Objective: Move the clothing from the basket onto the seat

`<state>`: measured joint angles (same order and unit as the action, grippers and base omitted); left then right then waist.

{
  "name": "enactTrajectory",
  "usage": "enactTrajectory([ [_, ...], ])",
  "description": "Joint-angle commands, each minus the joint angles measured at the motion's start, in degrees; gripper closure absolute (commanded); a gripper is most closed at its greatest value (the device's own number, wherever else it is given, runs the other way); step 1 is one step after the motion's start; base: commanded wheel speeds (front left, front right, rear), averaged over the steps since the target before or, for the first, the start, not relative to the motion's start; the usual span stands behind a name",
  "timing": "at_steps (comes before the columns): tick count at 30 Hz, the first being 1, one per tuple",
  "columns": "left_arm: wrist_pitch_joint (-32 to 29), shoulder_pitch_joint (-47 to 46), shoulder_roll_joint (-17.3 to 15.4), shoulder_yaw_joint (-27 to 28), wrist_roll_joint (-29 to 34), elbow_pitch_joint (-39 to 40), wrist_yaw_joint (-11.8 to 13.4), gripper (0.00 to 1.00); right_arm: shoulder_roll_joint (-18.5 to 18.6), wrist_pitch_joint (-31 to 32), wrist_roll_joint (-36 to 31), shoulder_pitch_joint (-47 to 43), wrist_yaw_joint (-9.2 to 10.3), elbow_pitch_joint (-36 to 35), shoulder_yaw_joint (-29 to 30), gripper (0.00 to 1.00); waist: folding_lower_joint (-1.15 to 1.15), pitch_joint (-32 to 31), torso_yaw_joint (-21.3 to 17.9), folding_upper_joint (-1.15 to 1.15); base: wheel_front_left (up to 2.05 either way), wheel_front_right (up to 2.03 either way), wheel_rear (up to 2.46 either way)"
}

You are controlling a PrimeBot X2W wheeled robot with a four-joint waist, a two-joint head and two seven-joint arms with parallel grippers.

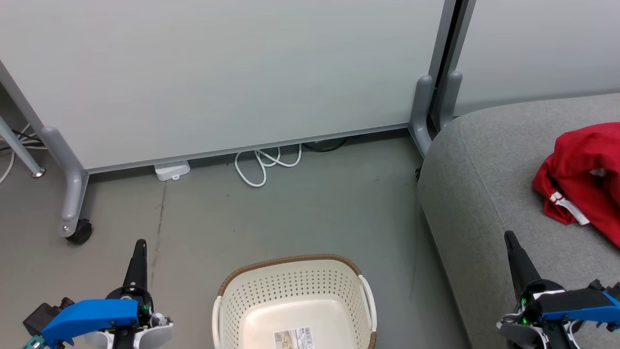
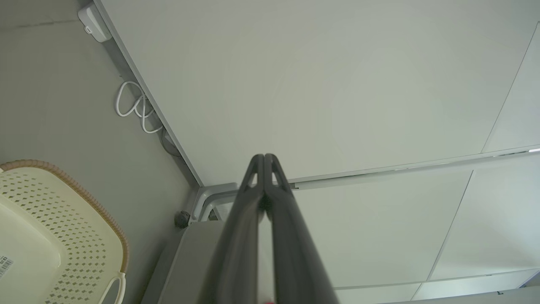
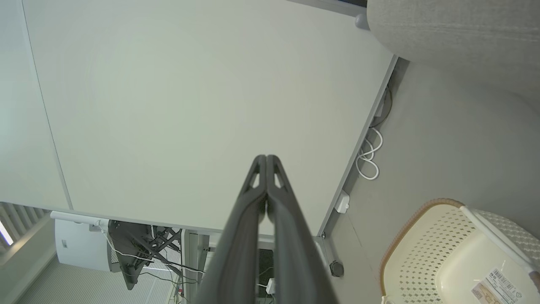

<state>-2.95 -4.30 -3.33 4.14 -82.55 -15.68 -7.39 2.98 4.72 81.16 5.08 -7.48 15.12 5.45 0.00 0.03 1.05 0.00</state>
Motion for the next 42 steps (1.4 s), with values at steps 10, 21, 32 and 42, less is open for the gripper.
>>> enactTrajectory([
  [10,-1.6,-1.5,-0.2,1.0,-4.8,1.0,-0.2,1.0,-0.1,1.0,5.3,1.1,-0.02,-0.8,0.6,1.0,0.0,0.1,-0.4,0.0,0.0,0.0,0.0],
  [21,-2.8,-2.0,-0.1,1.7,-9.3,1.7,-0.2,1.0,-0.2,1.8,10.0,1.4,-0.02,-1.2,1.1,1.0,0.0,0.1,-0.9,0.0,0.0,0.0,0.0],
  [32,-3.3,-2.2,-0.1,1.9,-10.4,1.8,-0.2,1.0,-0.2,2.0,11.3,1.5,-0.02,-1.2,1.2,1.0,0.0,0.1,-1.0,0.0,0.0,0.0,0.0],
  [42,-3.3,-2.2,0.0,2.0,-10.3,1.8,-0.2,1.0,-0.2,2.0,11.3,1.4,-0.02,-1.2,1.2,1.0,0.0,0.1,-1.0,0.0,0.0,0.0,0.0],
])
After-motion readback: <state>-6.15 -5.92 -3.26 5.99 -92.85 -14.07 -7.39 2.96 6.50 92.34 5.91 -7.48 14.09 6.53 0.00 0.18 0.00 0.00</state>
